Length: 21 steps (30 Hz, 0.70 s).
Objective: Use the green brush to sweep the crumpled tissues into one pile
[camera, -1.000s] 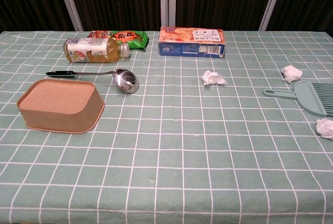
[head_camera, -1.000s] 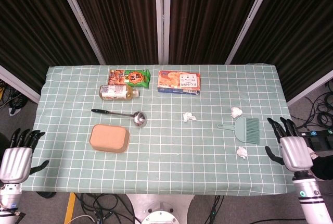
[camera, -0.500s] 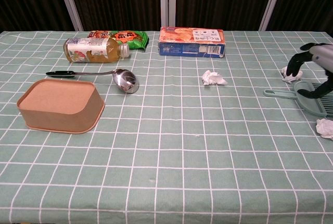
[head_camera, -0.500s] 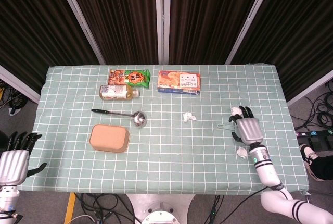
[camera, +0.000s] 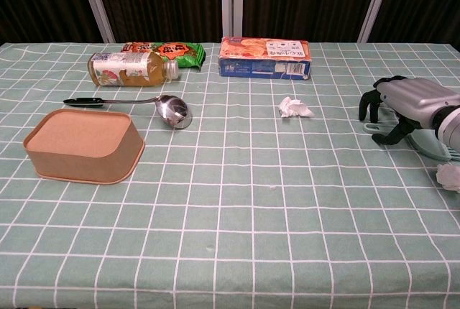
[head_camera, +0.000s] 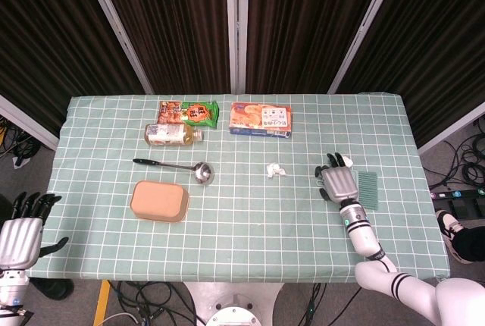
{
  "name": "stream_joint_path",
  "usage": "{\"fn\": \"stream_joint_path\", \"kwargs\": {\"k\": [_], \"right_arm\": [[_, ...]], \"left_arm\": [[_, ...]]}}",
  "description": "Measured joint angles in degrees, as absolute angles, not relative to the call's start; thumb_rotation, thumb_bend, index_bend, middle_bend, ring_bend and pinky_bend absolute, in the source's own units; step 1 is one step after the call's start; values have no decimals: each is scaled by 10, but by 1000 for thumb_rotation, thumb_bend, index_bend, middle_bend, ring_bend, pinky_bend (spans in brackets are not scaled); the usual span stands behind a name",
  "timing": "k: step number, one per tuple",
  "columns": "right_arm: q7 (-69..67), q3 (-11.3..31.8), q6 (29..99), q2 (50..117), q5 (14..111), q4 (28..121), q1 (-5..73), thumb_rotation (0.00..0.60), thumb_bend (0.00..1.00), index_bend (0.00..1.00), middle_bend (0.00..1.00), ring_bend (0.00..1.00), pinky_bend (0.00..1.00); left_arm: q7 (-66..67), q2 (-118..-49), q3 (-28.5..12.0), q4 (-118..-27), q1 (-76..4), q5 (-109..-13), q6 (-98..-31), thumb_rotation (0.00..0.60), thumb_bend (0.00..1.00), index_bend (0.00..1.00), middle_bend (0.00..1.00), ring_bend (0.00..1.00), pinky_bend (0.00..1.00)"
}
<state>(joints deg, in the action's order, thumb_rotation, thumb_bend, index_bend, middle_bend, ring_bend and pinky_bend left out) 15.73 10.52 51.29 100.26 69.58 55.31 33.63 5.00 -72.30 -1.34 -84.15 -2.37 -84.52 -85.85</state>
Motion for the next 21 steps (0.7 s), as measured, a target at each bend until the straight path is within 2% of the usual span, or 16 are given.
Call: {"fn": "stream_joint_path", "kwargs": {"k": [11, 21], "right_arm": [[173, 99, 532, 975, 691, 585, 325, 600, 242, 420, 453, 79, 0], [194, 95, 509, 979, 670, 578, 331, 600, 258, 453, 480, 93, 0]], "left_arm": [[44, -724, -14, -839, -25, -844, -855, 600, 36, 208, 166, 100, 53], [39, -726, -13, -836, -24, -839, -850, 600, 36, 208, 166, 100, 53]]}}
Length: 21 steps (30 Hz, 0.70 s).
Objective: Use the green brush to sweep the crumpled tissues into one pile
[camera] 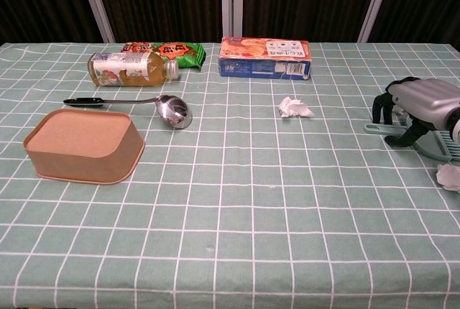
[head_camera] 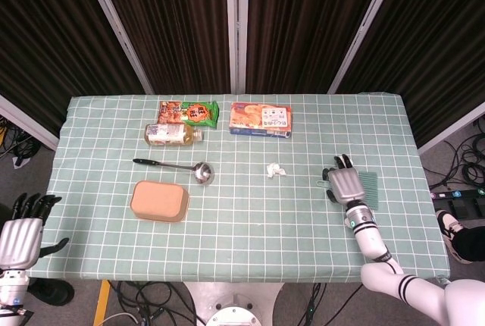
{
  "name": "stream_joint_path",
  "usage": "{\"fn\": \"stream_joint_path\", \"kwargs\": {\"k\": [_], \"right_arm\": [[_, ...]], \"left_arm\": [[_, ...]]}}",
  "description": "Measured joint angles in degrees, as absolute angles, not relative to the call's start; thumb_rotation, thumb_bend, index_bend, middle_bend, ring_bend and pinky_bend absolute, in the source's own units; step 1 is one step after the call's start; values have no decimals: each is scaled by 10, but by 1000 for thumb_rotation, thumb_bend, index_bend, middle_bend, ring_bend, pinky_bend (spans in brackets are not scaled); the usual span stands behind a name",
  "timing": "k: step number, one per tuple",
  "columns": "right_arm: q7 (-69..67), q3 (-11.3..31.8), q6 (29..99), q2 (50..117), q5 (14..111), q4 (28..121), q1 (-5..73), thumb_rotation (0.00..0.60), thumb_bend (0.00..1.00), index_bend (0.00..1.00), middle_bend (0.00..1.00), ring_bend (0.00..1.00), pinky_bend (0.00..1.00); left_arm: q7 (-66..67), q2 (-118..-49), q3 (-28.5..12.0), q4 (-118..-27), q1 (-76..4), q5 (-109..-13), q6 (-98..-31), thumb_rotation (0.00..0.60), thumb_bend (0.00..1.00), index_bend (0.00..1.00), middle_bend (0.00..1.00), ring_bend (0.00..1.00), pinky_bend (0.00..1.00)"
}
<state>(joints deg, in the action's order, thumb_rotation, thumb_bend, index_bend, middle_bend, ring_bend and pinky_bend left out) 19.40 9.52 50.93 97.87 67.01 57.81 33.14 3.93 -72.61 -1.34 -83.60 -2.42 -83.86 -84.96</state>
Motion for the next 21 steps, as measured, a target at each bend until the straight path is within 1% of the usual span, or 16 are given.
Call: {"fn": "stream_joint_path", "kwargs": {"k": [2, 6, 9, 13, 18, 21], "right_arm": [[195, 94, 507, 983, 670, 571, 334, 600, 281, 496, 512, 122, 0], [192, 91, 511, 987, 675, 568, 336, 600, 338, 625, 609, 226, 3], [172, 91, 523, 983, 689, 577, 334, 600, 364, 683, 653, 273, 20], [119, 93, 551, 963, 718, 601, 331, 600, 385, 710, 668, 300, 46], [24, 103, 578, 916, 751, 633, 329, 600, 399, 720, 670, 304, 68], [-22, 110, 580, 897, 760, 637, 332, 600, 400, 723, 670, 304, 68]], "left_arm": [[39, -726, -14, -835, -24, -838, -849, 600, 36, 208, 166, 100, 53], [38, -726, -14, -835, -23, -837, -851, 600, 36, 208, 166, 100, 53], [38, -726, -14, -835, -22, -838, -853, 600, 36, 208, 166, 100, 53], [39, -724, -14, -839, -22, -838, -853, 600, 36, 207, 166, 100, 53], [44, -721, -14, -845, -22, -837, -853, 600, 36, 208, 166, 100, 53], [48, -719, -14, -849, -21, -836, -852, 600, 36, 207, 166, 100, 53]]}}
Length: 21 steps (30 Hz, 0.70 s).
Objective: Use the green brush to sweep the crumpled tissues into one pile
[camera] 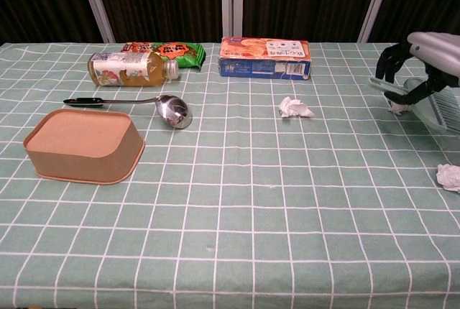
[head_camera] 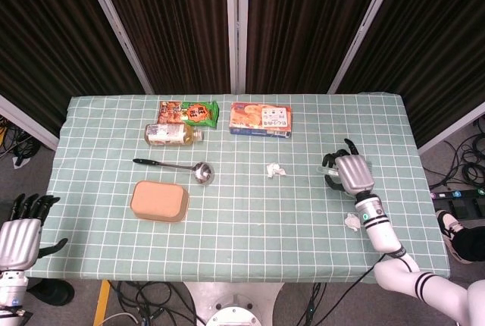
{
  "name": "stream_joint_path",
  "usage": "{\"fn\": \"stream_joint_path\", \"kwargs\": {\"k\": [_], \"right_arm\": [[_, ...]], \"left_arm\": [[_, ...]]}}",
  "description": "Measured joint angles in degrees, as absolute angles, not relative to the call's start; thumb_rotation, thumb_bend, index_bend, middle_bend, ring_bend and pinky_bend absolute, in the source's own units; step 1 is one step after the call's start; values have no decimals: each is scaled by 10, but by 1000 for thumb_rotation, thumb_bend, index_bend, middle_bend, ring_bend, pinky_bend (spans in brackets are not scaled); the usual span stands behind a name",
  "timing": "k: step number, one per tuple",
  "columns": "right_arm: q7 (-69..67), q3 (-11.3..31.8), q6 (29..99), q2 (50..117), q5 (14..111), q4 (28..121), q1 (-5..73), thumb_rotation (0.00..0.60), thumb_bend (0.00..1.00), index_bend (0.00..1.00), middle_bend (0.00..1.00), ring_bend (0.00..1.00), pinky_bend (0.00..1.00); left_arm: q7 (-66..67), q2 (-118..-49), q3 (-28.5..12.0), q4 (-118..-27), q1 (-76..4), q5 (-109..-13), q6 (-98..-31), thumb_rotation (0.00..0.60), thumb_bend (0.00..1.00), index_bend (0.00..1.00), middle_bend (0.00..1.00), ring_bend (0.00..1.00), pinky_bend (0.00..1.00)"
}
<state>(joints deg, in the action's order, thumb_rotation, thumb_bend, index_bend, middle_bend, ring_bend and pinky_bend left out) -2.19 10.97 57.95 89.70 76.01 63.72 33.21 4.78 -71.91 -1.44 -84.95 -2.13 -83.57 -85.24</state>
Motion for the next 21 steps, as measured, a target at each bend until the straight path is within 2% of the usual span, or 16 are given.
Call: {"fn": "stream_joint_path", "kwargs": {"k": [7, 13, 17, 21], "right_arm": [[-168, 113, 542, 884, 790, 593, 362, 600, 411, 747, 670, 304, 70], [-340, 95, 517, 917, 837, 464, 398, 600, 428, 774, 671, 322, 83], [-453, 67, 502, 959, 875, 354, 425, 600, 428, 778, 672, 322, 88], [-541, 39, 502, 994, 907, 299, 443, 600, 427, 787, 677, 327, 102]], "left_arm": [[59, -712, -15, -862, -22, -832, -850, 600, 36, 208, 166, 100, 53], [71, -704, -15, -878, -21, -825, -847, 600, 36, 207, 166, 100, 53], [81, -699, -16, -888, -20, -823, -848, 600, 36, 207, 166, 100, 53], [88, -695, -16, -896, -20, -822, -849, 600, 36, 207, 166, 100, 53]]}}
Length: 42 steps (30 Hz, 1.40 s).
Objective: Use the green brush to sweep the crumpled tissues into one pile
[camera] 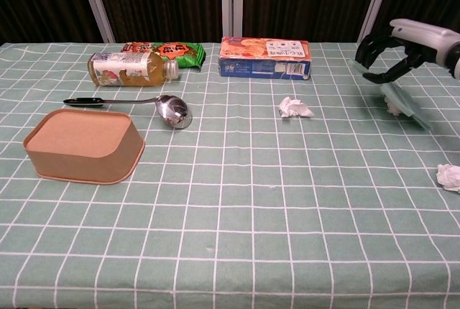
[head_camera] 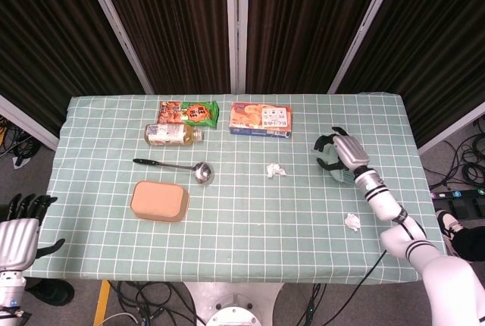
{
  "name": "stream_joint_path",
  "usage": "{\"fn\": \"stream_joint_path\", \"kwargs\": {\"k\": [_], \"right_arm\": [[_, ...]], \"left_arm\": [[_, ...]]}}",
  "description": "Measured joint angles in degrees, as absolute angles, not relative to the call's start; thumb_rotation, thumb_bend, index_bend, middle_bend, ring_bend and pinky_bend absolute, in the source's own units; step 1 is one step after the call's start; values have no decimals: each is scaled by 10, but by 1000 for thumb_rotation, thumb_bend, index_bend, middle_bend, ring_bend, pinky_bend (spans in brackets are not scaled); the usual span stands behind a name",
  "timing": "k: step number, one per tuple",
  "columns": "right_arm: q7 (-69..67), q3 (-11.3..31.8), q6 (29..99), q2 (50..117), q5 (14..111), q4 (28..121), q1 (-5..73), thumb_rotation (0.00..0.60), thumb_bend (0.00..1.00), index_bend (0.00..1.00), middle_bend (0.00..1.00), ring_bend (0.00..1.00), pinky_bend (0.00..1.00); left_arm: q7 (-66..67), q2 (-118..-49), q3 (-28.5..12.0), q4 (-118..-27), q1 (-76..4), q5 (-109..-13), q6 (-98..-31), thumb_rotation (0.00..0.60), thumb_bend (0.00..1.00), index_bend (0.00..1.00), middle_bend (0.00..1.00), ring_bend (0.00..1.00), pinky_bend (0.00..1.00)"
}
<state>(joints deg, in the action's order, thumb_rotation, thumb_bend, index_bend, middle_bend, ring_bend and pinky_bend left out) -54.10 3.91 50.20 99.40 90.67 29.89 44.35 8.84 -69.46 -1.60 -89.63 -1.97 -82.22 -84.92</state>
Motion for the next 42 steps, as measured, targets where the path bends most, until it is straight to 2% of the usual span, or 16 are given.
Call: {"fn": "stream_joint_path", "kwargs": {"k": [8, 15, 21, 26, 30, 35, 42], "right_arm": [[-647, -3, 583, 1048, 959, 283, 464, 600, 420, 789, 681, 335, 111], [-657, -6, 590, 1085, 962, 282, 490, 600, 421, 789, 680, 335, 117], [-654, -6, 645, 1072, 965, 303, 485, 600, 421, 789, 680, 335, 120], [-632, 1, 701, 1017, 960, 352, 469, 600, 421, 789, 680, 336, 121], [-613, 7, 688, 975, 942, 380, 459, 600, 426, 789, 680, 335, 121], [-628, 10, 624, 971, 916, 365, 454, 600, 454, 792, 684, 335, 121], [-754, 7, 572, 995, 903, 313, 455, 600, 595, 844, 717, 369, 148]], "left_arm": [[91, -693, -17, -900, -23, -823, -847, 600, 36, 208, 166, 100, 53], [82, -695, -15, -895, -16, -822, -853, 600, 36, 208, 166, 100, 53], [77, -695, -14, -891, -14, -821, -854, 600, 36, 207, 166, 100, 53], [81, -695, -15, -892, -18, -824, -851, 600, 36, 207, 166, 100, 53], [84, -694, -16, -896, -20, -825, -850, 600, 36, 207, 166, 100, 53], [90, -691, -15, -903, -20, -823, -849, 600, 36, 207, 166, 100, 53], [101, -684, -15, -916, -18, -819, -849, 600, 36, 208, 166, 100, 53]]}}
